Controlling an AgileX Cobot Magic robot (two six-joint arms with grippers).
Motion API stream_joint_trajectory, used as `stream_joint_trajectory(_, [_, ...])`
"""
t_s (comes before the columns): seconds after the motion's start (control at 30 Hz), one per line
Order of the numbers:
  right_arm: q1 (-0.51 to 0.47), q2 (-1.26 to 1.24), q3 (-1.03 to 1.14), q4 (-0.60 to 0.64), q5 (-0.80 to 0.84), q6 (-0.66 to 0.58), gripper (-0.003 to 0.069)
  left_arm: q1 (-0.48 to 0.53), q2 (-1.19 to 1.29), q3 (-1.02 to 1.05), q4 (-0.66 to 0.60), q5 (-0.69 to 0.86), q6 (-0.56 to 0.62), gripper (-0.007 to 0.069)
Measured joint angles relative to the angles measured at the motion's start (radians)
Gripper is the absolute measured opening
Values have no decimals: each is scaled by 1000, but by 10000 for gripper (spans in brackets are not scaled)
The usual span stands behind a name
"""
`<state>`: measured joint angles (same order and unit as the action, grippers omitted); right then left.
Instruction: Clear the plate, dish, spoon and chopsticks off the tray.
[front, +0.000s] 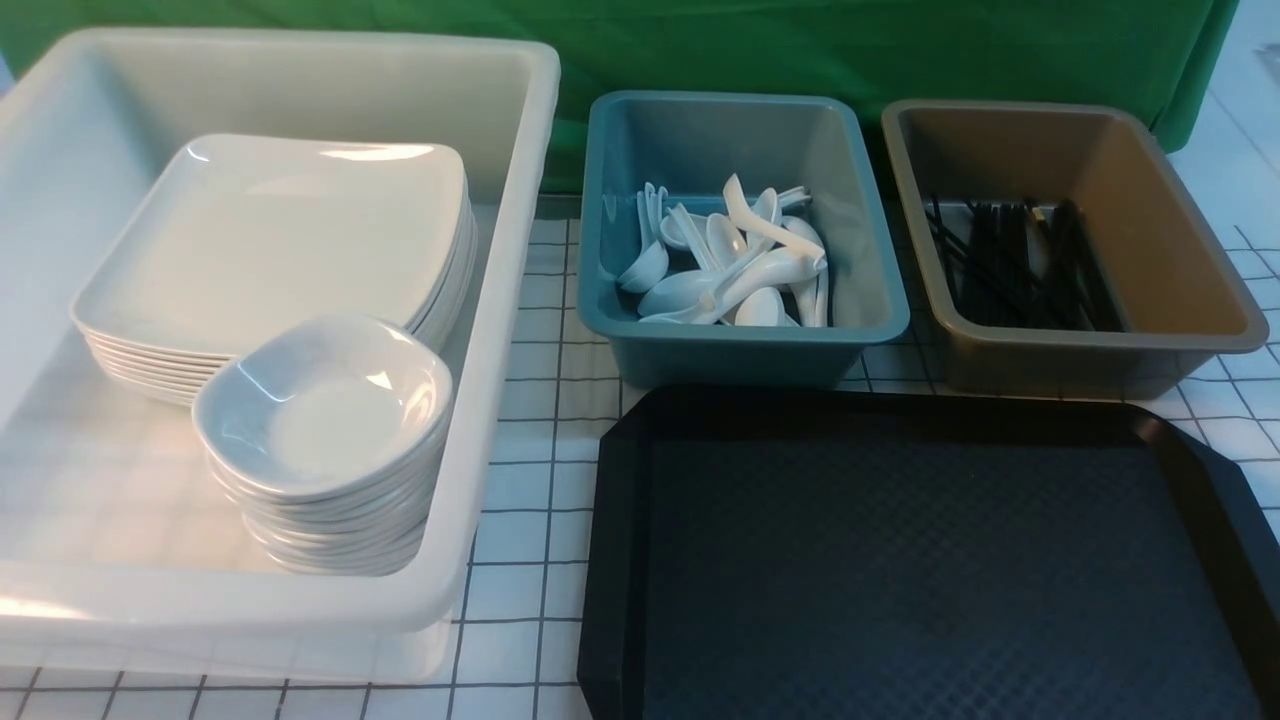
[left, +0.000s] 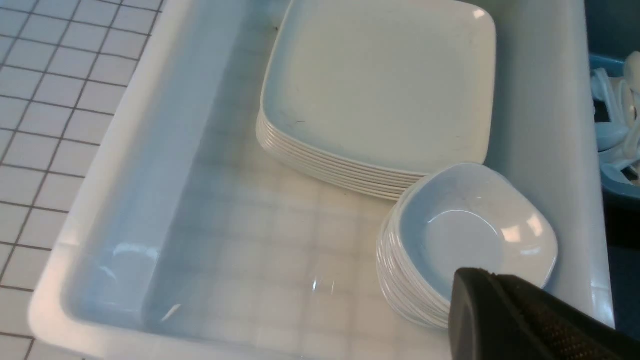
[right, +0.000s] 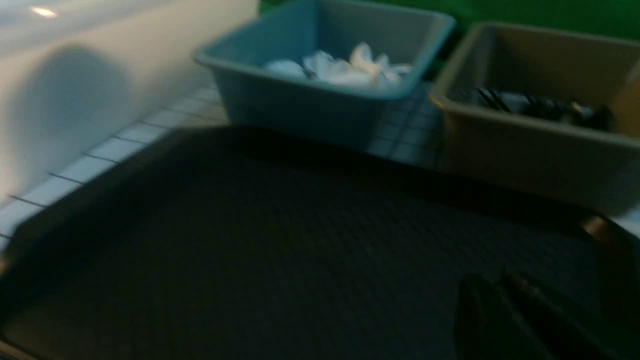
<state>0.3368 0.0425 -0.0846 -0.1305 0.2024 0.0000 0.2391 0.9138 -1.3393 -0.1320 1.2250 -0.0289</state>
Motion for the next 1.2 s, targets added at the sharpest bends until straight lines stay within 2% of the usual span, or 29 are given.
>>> stream_joint_trajectory(0.2, [-153, -27, 64, -3, 23, 0, 113, 0, 0, 1, -8, 1, 0, 21])
stream_joint_trajectory(0.33, [-246, -27, 67, -3, 3, 0, 122, -12, -1, 44, -83, 0, 29, 21])
stream_joint_trajectory(0.47, [-282, -27, 68, -3, -2, 0, 125, -100, -1, 90, -108, 0, 72, 21])
stream_joint_trajectory(0.53, [-289, -27, 70, -3, -5, 0, 126, -209, -1, 110, -85, 1, 88, 21])
stream_joint_trajectory(0.57, [-289, -27, 70, -3, -5, 0, 126, -218, -1, 111, -82, 1, 90, 21])
stream_joint_trajectory(0.67, [-292, -27, 70, -3, -8, 6, 130, -351, -36, 124, -74, 0, 107, 18])
stream_joint_trajectory(0.7, [-292, -27, 70, -3, -8, 6, 131, -357, -40, 126, -77, 0, 108, 18])
stream_joint_trajectory(0.8, [-292, -27, 70, -3, -8, 8, 134, -429, -114, 181, -163, -8, 138, 18])
stream_joint_trajectory(0.87, [-292, -27, 70, -3, -8, 8, 141, -476, -219, 299, -301, -26, 214, 18])
stream_joint_trajectory(0.9, [-292, -27, 70, -3, -8, 8, 142, -476, -219, 309, -311, -32, 214, 18])
stream_joint_trajectory(0.93, [-292, -27, 70, -4, -8, 8, 145, -489, -298, 401, -393, -114, 267, 18])
stream_joint_trajectory(1.0, [-292, -27, 70, -4, -8, 8, 149, -492, -353, 476, -454, -213, 295, 18])
stream_joint_trajectory(1.07, [-292, -27, 70, -4, -8, 8, 160, -493, -453, 622, -563, -438, 336, 18])
stream_joint_trajectory(1.1, [-292, -27, 70, -4, -8, 8, 162, -493, -495, 693, -593, -552, 345, 18])
stream_joint_trajectory(1.13, [-292, -27, 70, -4, -8, 8, 163, -493, -501, 693, -596, -552, 347, 18])
stream_joint_trajectory(1.2, [-292, -27, 70, -4, -8, 8, 167, -493, -554, 773, -608, -671, 353, 18])
